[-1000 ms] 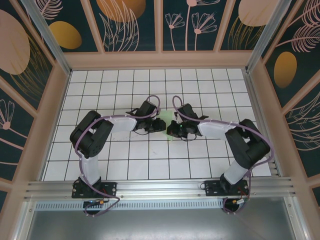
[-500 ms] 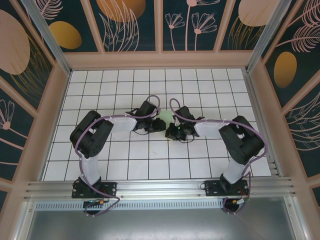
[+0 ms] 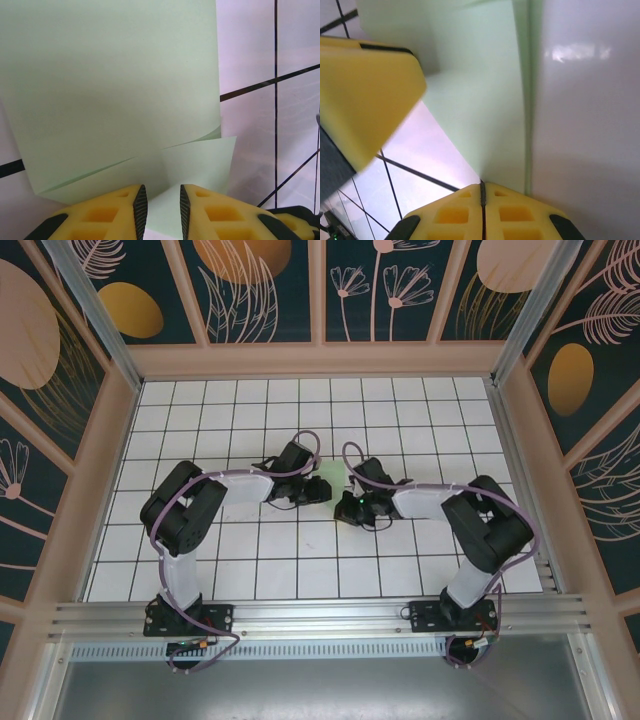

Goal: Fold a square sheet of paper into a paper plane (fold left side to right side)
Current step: Third fold the triangle at the center of the table.

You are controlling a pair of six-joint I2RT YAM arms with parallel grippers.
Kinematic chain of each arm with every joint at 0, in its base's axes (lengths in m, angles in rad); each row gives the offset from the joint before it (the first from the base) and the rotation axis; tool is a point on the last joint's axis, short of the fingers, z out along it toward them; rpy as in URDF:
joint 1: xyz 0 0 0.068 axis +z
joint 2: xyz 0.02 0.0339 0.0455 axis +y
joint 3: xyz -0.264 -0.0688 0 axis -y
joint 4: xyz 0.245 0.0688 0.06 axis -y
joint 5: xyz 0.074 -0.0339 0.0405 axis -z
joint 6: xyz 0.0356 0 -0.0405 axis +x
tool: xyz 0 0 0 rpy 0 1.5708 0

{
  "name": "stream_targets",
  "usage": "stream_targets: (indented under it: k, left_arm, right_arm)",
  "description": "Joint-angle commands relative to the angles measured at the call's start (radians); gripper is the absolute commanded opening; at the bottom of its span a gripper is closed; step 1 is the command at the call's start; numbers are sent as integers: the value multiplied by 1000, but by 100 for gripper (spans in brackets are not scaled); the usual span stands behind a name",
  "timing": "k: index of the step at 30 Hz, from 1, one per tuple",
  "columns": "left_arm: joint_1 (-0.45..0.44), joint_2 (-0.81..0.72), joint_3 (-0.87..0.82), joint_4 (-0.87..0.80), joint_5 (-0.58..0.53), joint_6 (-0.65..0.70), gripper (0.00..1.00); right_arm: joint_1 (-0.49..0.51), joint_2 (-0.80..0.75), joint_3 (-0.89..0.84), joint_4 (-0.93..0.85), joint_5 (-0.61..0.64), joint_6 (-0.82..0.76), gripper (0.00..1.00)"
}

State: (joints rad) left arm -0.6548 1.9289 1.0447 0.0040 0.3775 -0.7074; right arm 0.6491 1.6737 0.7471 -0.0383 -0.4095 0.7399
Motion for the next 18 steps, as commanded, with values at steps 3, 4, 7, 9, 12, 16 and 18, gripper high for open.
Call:
stream_targets:
  k: [3,4,7,9,12,16,18]
  left_arm:
    - [2,67,-5,-55,-64,5,28]
    - [2,65,-5,-55,-66,5,29]
    - [2,58,-3,-55,-62,5,28]
    - [3,44,-1,-45,-48,3,29]
    - [2,15,17,-48,-23,5,32]
    - [7,-43,64,-69,-1,14,38]
    - [13,-74,83,-77,8,15,42]
  right_arm:
    - [-8,-63,-98,-97,12,24,9]
    - [-9,-71,-105,-100,11,20,9]
    - [-18,-85,-113,-113,9,5,9]
    - [-22,-107,-104,-112,14,-18,9]
    - [-30,-165,-74,-116,37,-72,9]
    - [-66,-248,-48,-132,78,-145,10]
    - [-95,-285,-50,-119,73,-178,13]
